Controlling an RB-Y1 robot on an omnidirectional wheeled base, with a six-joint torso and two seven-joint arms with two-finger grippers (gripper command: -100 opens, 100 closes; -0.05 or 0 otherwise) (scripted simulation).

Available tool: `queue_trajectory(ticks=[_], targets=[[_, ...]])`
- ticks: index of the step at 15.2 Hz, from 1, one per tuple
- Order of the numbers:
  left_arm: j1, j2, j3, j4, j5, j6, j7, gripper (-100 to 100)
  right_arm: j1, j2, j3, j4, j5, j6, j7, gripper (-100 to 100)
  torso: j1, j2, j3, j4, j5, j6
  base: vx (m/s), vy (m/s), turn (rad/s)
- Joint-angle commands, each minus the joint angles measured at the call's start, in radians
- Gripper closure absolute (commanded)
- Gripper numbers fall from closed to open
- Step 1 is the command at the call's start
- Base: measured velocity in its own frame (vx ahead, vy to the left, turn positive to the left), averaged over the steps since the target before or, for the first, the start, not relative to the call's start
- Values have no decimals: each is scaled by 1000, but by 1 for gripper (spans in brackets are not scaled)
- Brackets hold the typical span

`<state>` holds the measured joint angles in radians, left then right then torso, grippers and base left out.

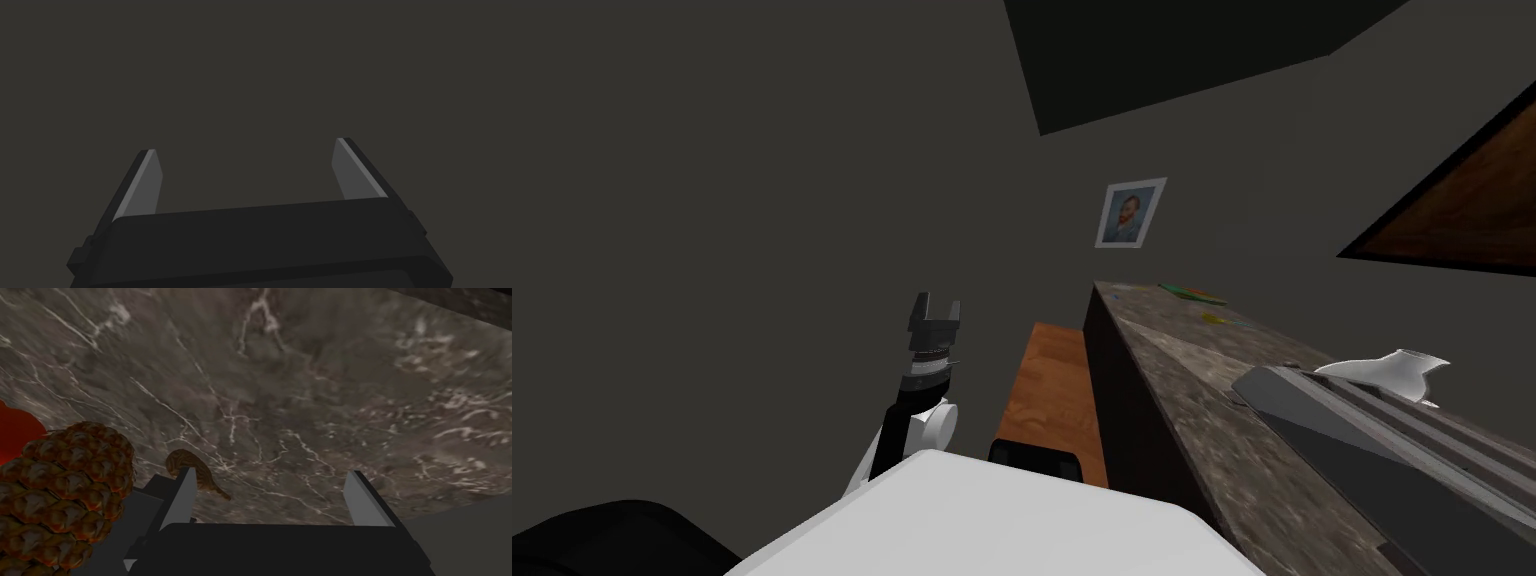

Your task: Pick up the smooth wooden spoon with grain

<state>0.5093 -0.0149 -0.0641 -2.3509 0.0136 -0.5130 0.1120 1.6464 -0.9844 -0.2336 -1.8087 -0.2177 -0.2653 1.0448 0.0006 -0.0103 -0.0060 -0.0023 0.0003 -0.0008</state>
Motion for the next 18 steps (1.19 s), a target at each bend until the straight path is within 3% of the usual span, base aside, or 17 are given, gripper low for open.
queue_trajectory(ticks=[1,6,14,16,17,18], targets=[[0,0,0,0,0,0,0,0,20,-16,5,16,-3,7,42,-100,0,0,0,0,0,0,163,-32,96],[0,0,0,0,0,0,0,0,90,-65,27,48,-13,32,141,-100,-2,-1,-1,0,-1,0,181,-58,86],[0,0,0,0,0,0,0,0,148,-118,78,80,-19,71,272,-100,-1,2,1,1,0,0,135,-46,75],[0,0,0,0,0,0,0,0,156,-126,91,85,-20,80,293,-100,-1,0,0,0,-1,0,153,-52,64],[0,0,0,0,0,0,0,0,150,-118,82,77,-19,77,279,-100,-1,0,0,0,0,0,75,-31,23],[0,0,0,0,0,0,0,0,115,-111,105,94,-5,88,275,-100,0,3,2,1,0,0,15,-19,38]])
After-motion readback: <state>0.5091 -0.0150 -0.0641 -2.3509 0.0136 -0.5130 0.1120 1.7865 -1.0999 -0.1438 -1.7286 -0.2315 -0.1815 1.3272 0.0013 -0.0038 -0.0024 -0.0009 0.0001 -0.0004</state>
